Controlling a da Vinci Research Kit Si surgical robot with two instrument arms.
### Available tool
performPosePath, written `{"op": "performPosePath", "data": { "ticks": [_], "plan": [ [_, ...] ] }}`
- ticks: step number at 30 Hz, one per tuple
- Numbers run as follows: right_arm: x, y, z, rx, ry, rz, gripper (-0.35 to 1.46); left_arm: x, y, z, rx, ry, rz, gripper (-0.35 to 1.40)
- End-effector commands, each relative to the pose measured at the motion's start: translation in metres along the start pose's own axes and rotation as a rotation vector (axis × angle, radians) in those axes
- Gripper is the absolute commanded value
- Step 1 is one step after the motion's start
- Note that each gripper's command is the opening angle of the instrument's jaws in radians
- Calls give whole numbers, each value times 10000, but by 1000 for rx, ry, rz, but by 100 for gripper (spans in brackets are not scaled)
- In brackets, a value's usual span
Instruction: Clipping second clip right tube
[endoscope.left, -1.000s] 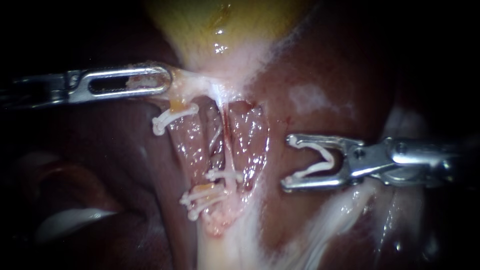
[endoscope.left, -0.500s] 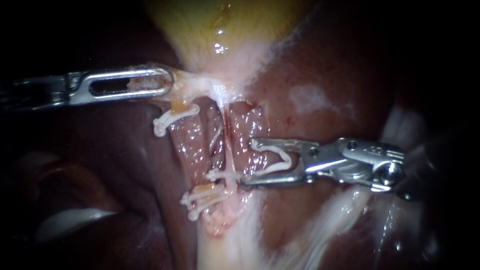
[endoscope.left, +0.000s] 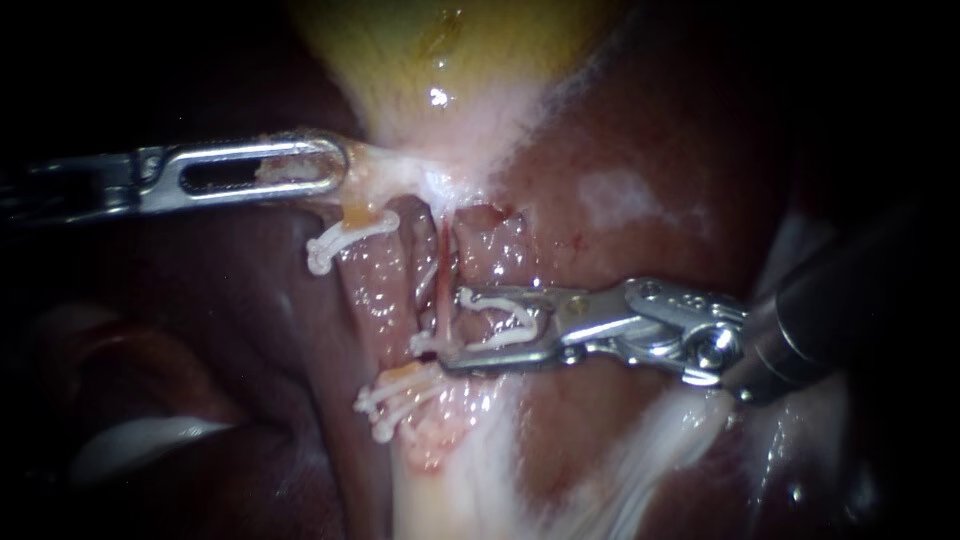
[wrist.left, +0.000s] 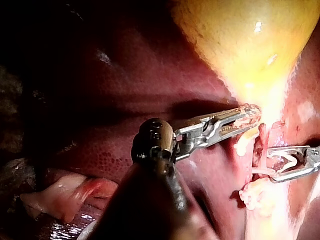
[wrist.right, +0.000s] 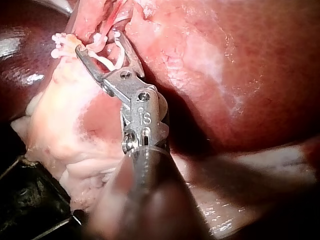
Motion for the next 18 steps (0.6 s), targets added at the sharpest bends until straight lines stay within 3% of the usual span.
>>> {"op": "performPosePath", "data": {
  "ticks": [1, 18],
  "plan": [
    [0, 0, 1, 5, 4, 3, 48, 1, 0, 0, 0, 0, 0, -35],
    [-6, 8, 11, 19, 8, 29, 47, 3, 0, 3, 4, 1, 1, -35]
  ]
}}
